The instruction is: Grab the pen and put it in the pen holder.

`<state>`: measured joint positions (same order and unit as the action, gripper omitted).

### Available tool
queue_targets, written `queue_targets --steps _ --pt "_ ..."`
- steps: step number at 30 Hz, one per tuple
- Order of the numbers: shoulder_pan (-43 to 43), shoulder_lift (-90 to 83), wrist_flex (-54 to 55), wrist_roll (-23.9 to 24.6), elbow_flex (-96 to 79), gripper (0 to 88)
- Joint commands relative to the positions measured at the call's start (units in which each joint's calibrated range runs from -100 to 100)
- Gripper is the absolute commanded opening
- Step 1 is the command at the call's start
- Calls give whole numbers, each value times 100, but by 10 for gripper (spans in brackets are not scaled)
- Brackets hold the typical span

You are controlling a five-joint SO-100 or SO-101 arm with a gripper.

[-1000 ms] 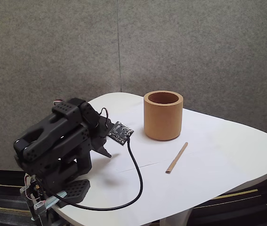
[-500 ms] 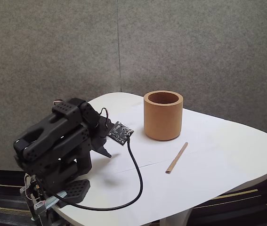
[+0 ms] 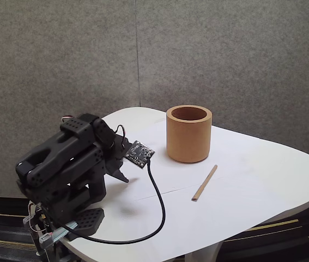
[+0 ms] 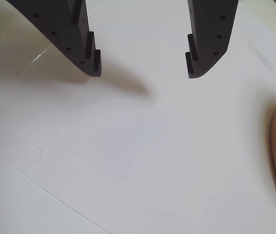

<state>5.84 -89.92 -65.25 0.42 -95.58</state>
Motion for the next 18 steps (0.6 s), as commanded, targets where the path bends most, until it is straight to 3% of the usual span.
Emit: queue_targets --steps 1,11,18 --pt "9 -7 0 -23 27 242" --pt "-71 42 68 -7 108 242" --pt "-328 107 390 -7 1074 242"
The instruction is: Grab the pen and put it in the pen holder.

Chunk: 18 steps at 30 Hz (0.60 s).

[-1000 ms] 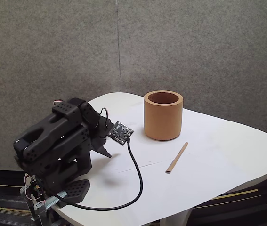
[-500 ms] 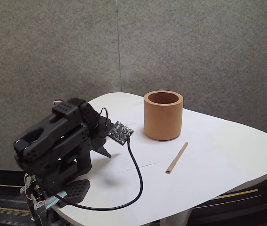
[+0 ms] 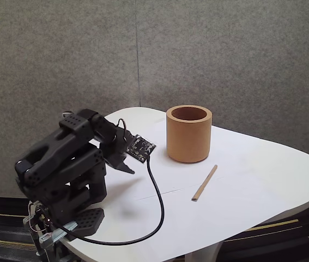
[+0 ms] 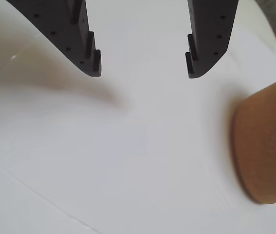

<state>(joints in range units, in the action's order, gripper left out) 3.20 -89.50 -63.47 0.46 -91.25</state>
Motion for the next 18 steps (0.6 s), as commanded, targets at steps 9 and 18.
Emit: queue_targets --steps 9,18 --pt "-71 1715 212 4 2563 242" --pt "-678 5042 144 414 6616 242"
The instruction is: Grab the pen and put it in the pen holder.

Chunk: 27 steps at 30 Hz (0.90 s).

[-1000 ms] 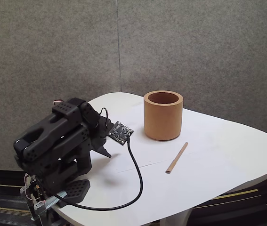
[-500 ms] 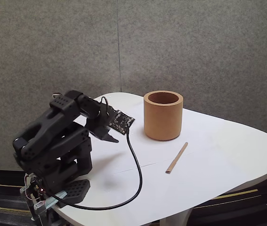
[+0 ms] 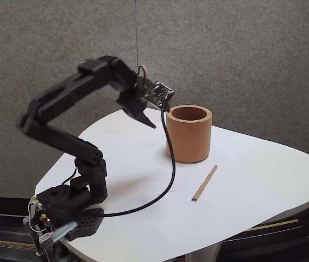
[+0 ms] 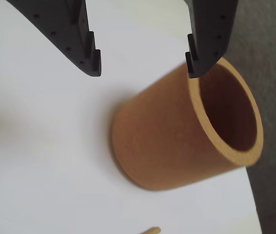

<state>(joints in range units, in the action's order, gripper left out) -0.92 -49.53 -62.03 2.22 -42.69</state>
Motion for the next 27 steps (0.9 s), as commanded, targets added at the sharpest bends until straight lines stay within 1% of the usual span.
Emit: queue_targets --steps 1,3,6,12,18,21,24,27 --pt "-347 1297 0 312 2049 242" --pt "-479 1672 -8 438 2446 242" --pt "-743 2111 -8 770 2798 242" --pt "-1358 2680 34 1412 2879 242" --pt "-1841 3306 -17 1865 3195 242" --pt "-2017 3705 -25 1986 3556 242" --pt "-2060 3998 -68 2002 3755 242" --pt "-2038 4136 -492 2007 3764 242"
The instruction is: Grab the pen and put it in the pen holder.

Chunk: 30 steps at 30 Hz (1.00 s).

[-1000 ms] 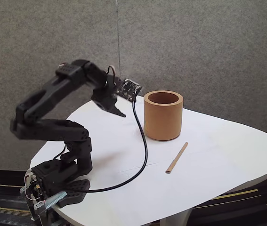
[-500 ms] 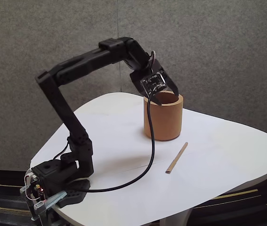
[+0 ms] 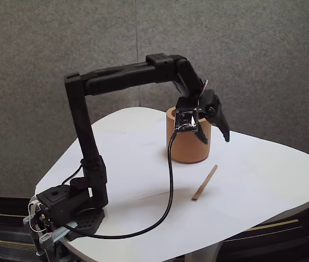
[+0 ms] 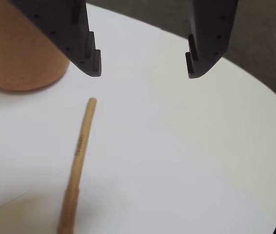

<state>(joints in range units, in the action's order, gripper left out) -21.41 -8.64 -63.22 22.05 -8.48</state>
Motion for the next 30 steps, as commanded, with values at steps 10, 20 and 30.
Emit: queue_targets --steps 10,20,30 --pt "33 982 -1314 409 343 242" --pt "-11 2169 -1076 577 1426 242" --pt "69 2828 -1076 577 1733 242"
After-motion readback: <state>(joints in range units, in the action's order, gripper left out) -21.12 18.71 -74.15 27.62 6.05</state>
